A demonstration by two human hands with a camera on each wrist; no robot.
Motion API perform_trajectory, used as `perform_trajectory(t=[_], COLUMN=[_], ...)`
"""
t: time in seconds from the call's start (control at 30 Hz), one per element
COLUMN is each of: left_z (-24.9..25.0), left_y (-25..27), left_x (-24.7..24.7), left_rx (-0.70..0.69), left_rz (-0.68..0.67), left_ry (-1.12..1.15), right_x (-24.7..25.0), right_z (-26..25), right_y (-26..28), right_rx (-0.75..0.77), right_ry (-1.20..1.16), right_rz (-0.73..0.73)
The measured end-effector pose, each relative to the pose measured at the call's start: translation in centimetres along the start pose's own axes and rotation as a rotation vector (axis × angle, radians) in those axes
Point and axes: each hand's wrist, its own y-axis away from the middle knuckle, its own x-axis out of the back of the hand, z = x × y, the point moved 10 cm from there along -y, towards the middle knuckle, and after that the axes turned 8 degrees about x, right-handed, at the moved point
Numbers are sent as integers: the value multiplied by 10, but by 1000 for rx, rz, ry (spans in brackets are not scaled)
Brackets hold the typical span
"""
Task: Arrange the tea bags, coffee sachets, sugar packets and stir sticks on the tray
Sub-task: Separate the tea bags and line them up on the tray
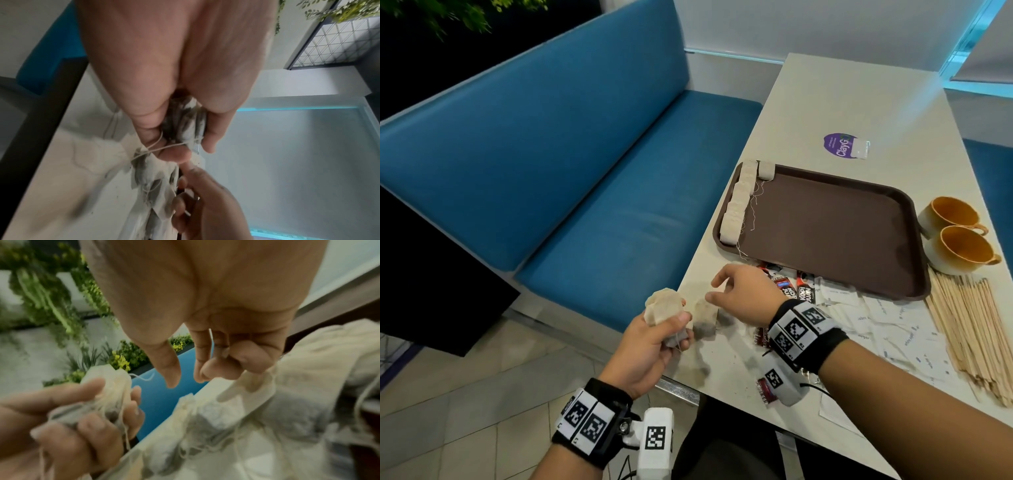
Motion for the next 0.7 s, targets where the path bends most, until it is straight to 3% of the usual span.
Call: perform_trajectory(t=[0.1,0.2,0.47,0.7], left_z=[1,1,1,18], left_y=[0,0,-4,-22], left_x=[10,16,16,-26], left_rx=[8,28,27,12], left_rz=[59,88,98,57], left_ry=[20,8,12,-25], right_x=[-16,-21,17,98], right_z=[2,-2,3,23], right_y=[-1,-2,9,12], right_rx=[-6,28,64,42], right_ry=[179,192,-236,-485], right_rz=[-96,-93,38,270])
